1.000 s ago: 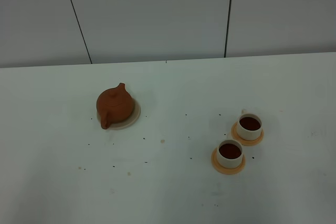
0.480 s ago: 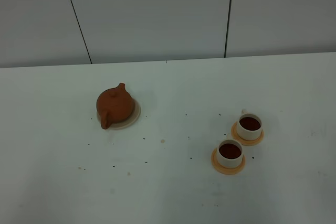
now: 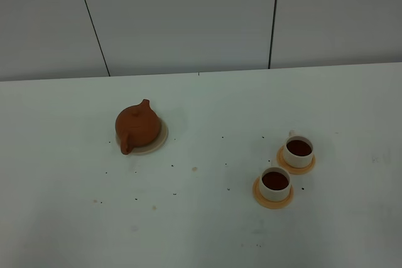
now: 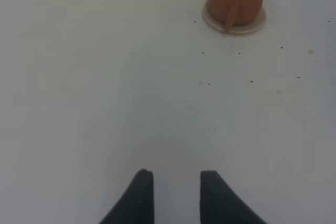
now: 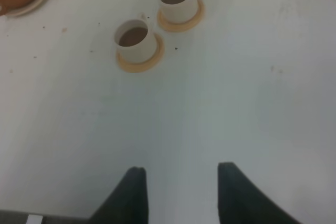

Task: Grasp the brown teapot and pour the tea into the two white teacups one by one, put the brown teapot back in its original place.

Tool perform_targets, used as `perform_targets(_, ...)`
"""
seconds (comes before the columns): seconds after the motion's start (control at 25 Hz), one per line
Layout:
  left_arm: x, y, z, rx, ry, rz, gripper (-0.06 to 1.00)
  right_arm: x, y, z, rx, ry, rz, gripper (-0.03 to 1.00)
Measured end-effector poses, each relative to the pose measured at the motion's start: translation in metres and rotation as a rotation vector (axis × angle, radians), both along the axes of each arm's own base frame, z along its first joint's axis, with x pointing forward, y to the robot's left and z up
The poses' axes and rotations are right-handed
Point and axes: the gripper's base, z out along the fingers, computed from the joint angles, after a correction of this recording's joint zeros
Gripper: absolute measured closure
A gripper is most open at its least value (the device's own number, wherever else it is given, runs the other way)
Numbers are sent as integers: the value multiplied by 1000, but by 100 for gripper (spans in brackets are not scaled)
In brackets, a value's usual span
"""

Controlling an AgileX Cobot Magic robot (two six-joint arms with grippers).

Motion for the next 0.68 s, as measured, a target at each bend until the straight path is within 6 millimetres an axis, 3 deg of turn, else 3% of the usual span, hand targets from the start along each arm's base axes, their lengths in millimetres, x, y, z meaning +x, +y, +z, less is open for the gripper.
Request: perform_targets(0.68,0,0,0,1,0,0,66,0,0,0,0,0,0,66)
